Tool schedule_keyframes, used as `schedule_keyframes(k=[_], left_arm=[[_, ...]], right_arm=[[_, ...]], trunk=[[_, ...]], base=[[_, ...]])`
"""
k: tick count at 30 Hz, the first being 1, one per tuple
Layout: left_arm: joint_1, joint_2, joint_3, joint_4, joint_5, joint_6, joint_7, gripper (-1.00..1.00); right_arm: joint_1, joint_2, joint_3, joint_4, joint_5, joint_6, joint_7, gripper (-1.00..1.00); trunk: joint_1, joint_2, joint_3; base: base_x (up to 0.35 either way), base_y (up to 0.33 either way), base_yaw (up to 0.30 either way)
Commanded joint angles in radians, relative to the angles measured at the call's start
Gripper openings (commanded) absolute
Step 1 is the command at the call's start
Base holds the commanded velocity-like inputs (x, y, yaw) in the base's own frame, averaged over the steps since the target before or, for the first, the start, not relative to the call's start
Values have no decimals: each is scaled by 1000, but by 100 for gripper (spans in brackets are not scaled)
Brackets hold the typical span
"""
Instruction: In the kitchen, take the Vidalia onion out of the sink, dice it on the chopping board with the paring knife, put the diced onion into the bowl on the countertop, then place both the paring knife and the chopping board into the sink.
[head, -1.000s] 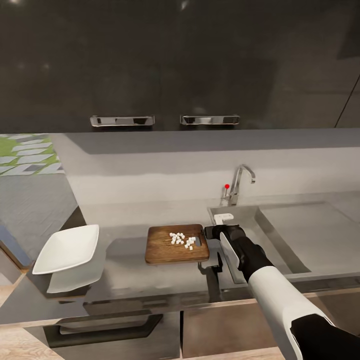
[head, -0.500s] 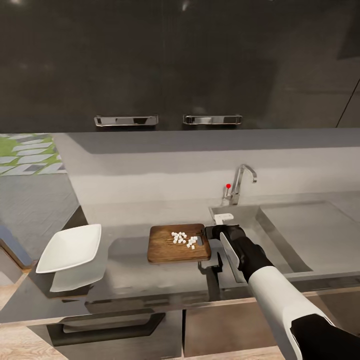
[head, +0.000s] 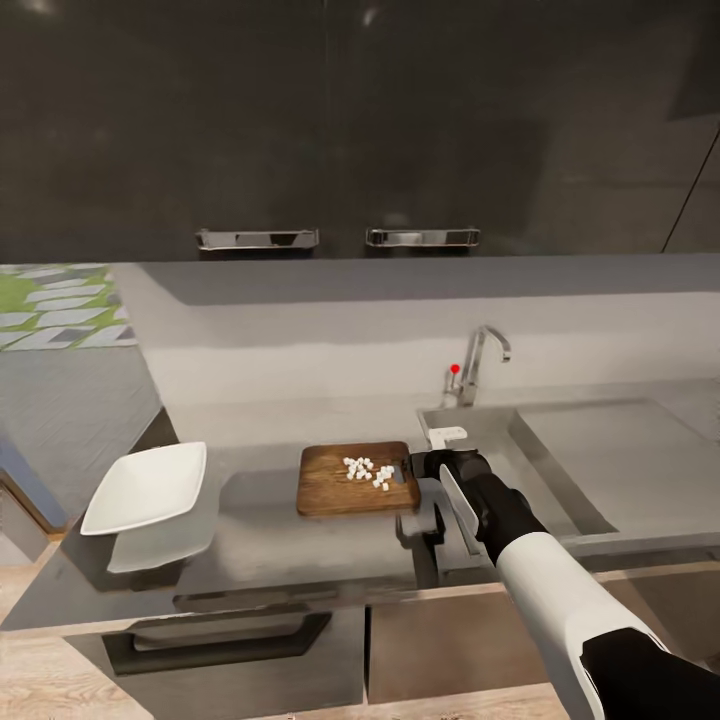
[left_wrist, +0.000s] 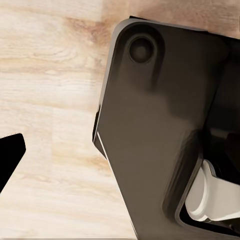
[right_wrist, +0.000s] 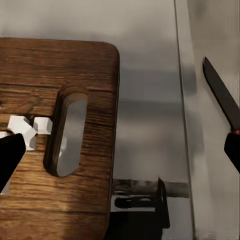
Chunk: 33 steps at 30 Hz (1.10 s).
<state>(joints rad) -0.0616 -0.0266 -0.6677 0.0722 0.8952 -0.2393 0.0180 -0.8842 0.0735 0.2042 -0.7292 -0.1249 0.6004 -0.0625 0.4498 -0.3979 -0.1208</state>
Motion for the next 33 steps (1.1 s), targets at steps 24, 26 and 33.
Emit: schedule_keyframes(k=[24,26,33], left_arm=[[-1,-1,-6,3,1,-5,3,100],[-1,-1,-7,3,1,-5,3,100],[-1,-1,-6,3,1,-6,3,100]], right_arm=[[-1,0,4,-1,-10,4,-7,100],[-1,0,4,-1,-10,4,-7,100],[-1,0,4,0,-10,4,-7,100]], trunk=[[0,-2,-2],[0,-2,-2],[0,-2,-2]], base=[[-13,-62,0],[0,-9,0],[121,-21,0]])
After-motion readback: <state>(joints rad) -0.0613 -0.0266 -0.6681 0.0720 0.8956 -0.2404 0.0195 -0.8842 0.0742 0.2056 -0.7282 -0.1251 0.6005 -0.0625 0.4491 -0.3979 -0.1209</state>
